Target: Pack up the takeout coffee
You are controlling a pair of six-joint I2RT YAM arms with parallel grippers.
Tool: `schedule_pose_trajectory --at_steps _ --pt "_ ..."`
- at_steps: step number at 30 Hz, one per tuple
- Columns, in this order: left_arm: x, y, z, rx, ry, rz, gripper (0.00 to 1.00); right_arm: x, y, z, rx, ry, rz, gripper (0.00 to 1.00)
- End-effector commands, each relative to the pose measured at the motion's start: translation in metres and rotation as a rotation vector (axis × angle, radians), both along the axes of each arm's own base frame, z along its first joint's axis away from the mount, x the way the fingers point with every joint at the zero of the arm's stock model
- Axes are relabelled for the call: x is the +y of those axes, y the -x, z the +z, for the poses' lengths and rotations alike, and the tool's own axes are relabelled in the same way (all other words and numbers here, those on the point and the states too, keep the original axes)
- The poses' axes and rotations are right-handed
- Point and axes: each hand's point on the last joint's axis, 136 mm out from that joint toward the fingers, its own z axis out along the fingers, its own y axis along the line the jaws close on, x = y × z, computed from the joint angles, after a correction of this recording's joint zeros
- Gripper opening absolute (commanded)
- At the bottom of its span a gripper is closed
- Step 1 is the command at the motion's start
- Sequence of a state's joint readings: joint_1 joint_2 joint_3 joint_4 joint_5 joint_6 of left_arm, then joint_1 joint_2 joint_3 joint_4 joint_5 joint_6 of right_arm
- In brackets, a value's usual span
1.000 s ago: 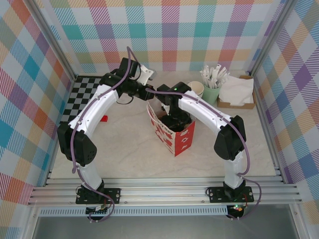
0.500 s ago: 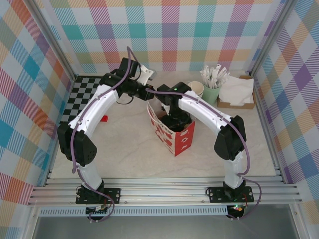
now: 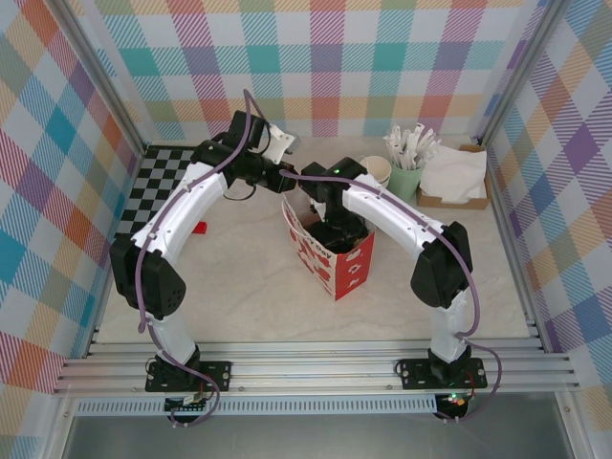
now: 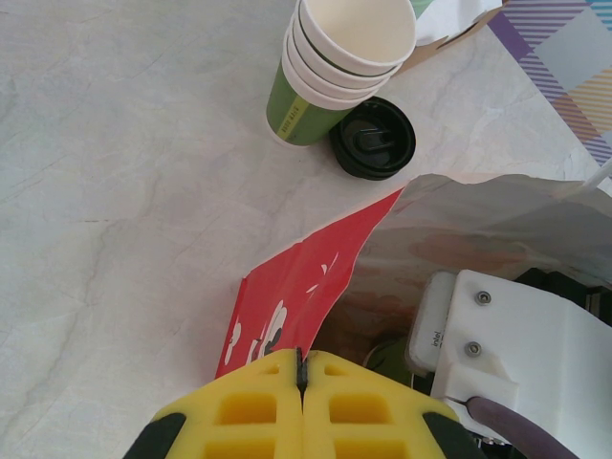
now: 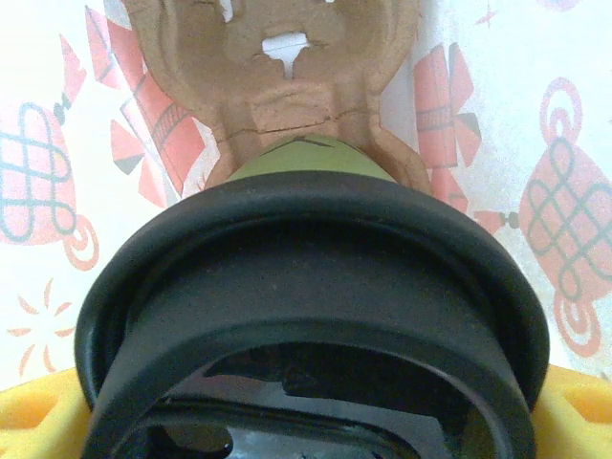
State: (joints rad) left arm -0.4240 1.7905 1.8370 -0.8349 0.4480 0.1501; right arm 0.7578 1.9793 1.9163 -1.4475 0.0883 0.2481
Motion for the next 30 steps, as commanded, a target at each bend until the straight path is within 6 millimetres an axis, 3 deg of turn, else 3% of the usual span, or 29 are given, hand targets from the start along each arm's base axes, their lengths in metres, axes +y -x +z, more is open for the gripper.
schedule_pose_trajectory --at_steps 1,30 --pt "-0.0034 0.0076 0.0074 -0.004 0.012 -0.027 0.00 -0.0074 0.0094 0.0071 0.030 0.006 -0.016 0.34" --pt "-0.0045 0.0075 0.0057 0.000 0.014 -0.032 0.00 -0.0099 0.0155 0.0028 0.076 0.032 -0.025 0.34"
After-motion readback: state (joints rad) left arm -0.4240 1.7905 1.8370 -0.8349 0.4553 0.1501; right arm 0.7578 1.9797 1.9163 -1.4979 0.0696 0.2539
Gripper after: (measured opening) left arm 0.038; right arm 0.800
